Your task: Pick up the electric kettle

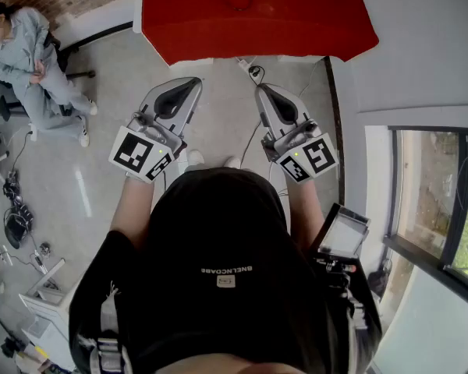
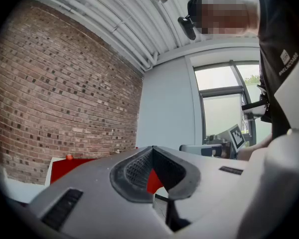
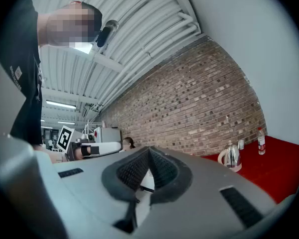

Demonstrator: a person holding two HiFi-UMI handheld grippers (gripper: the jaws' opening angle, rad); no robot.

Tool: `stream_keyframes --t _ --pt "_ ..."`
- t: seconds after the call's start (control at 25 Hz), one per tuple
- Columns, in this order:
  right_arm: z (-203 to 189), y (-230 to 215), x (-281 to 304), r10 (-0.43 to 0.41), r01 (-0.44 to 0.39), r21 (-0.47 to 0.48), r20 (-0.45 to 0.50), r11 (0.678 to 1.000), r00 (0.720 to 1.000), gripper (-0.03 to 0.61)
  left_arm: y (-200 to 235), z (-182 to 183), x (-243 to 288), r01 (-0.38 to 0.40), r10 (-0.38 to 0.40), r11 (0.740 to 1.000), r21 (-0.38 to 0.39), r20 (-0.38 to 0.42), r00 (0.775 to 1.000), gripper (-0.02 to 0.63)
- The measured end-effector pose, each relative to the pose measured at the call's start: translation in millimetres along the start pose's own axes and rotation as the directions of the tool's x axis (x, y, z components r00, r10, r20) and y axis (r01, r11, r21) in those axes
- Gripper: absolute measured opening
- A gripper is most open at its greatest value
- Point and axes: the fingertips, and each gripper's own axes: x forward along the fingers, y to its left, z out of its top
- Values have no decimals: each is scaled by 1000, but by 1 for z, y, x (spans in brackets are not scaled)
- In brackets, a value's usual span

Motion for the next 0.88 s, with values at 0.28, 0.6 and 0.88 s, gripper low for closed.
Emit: stream_keyframes --t 0.28,0.6,0.88 --pt "-7 6 13 -14 13 -9 -19 1000 1000 6 19 -3 -9 -20 20 1000 -12 11 1000 6" --pt "-11 18 33 -15 15 36 -3 999 1000 6 40 -6 -29 -26 27 999 -40 15 1000 6" --pt "-14 23 49 -65 65 40 0 997 998 6 60 -13 -47 12 -10 997 -81 16 1000 6"
